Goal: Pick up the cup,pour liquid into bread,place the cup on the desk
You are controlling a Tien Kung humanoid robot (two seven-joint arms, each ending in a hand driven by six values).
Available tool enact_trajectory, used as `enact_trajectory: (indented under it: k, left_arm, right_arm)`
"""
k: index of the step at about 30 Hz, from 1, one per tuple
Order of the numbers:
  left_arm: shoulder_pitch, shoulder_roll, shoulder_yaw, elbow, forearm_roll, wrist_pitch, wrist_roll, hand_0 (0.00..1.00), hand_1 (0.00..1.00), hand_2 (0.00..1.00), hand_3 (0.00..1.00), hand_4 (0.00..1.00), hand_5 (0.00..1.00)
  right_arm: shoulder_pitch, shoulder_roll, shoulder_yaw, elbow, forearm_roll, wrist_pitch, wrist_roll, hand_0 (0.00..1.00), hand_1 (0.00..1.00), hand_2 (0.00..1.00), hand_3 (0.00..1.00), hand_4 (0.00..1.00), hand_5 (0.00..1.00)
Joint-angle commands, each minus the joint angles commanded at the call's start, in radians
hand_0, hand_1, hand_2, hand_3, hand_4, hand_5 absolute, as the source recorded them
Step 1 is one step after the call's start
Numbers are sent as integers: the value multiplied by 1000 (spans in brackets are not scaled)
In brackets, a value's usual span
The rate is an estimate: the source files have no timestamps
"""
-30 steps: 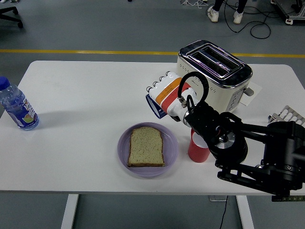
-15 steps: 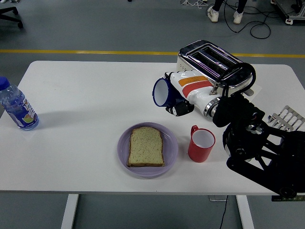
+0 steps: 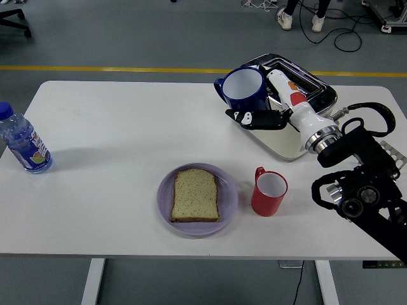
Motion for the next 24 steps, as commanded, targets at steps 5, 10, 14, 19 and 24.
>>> enact_trajectory:
  k: [5,10,14,19,24]
  left_arm:
    - [4,0,2,0,0,0,0,633,638,650,503,238,862]
    - [5,1,8,0,3,0,0,632,640,651,503,240,864]
    - [5,1,11,1,2,0,0,632,639,650,503,239,864]
    - [5,3,13,1,2,0,0,633,639,650,503,240,865]
    - [4,3,16,1,3,0,0,633,639,651,503,240,864]
  right_arm:
    - [-89,4,95,28,91,-136,76,535,505,605,573,580,2]
    - [-166,8,145,27,126,-201,162,529,501,605,573,575,2]
    - [-225,11,158,12,137,-201,233,525,500,603,574,576,2]
    - [-302,14,164,-20,170,-201,358,510,497,603,577,576,2]
    - [-371,22,163,-59,238,-201,518,512,495,605,578,572,2]
